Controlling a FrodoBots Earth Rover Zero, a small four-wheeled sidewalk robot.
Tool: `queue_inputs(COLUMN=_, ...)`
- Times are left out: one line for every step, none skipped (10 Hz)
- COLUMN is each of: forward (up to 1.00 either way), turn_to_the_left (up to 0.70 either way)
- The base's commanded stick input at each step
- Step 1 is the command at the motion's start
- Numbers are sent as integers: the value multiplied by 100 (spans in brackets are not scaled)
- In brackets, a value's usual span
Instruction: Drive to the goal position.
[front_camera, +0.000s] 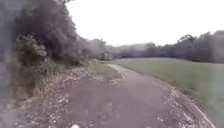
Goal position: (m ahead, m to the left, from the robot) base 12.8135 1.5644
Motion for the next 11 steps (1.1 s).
queue_inputs(forward=85, turn_to_the_left=-20)
queue_inputs(forward=85, turn_to_the_left=0)
queue_inputs(forward=85, turn_to_the_left=0)
queue_inputs(forward=85, turn_to_the_left=0)
queue_inputs(forward=85, turn_to_the_left=0)
queue_inputs(forward=85, turn_to_the_left=-3)
queue_inputs(forward=85, turn_to_the_left=-34)
queue_inputs(forward=85, turn_to_the_left=-34)
queue_inputs(forward=85, turn_to_the_left=-34)
queue_inputs(forward=85, turn_to_the_left=-34)
queue_inputs(forward=85, turn_to_the_left=-34)
